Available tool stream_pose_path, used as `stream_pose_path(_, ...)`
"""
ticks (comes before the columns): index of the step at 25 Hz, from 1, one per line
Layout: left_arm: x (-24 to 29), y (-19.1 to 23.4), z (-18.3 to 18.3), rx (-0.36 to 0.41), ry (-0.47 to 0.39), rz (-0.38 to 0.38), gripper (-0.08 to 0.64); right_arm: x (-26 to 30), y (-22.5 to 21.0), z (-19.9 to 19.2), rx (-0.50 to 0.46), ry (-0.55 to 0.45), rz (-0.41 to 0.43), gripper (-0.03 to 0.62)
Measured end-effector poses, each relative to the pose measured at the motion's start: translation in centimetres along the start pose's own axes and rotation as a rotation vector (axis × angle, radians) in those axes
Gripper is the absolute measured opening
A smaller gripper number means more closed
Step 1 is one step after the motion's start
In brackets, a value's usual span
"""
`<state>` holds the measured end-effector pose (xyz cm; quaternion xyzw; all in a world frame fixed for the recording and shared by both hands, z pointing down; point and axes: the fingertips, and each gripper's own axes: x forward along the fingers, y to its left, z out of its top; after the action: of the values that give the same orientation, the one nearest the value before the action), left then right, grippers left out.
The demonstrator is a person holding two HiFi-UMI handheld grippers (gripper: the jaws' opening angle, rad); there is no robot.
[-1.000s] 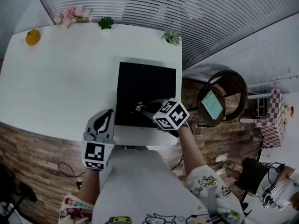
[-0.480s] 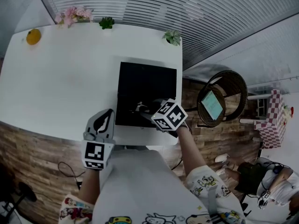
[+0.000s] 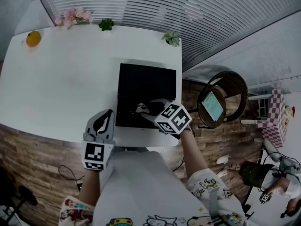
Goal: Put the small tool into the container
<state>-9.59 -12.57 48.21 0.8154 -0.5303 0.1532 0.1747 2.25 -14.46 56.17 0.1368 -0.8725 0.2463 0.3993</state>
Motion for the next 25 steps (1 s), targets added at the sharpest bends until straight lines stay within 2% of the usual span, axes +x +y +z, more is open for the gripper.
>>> stream_pose_path(10, -0.5, 0.1, 1.3, 0.016, -0.035, 0.008, 0.006, -2.1, 0.3, 1.4, -0.023, -0.068, -0.044, 0.158)
stream_pose_path(25, -1.5, -0.8, 4.2, 0.063, -0.11, 0.019, 0.006, -7.6, 0.3, 4.8, -0.085, -0.246, -0.175, 0.158)
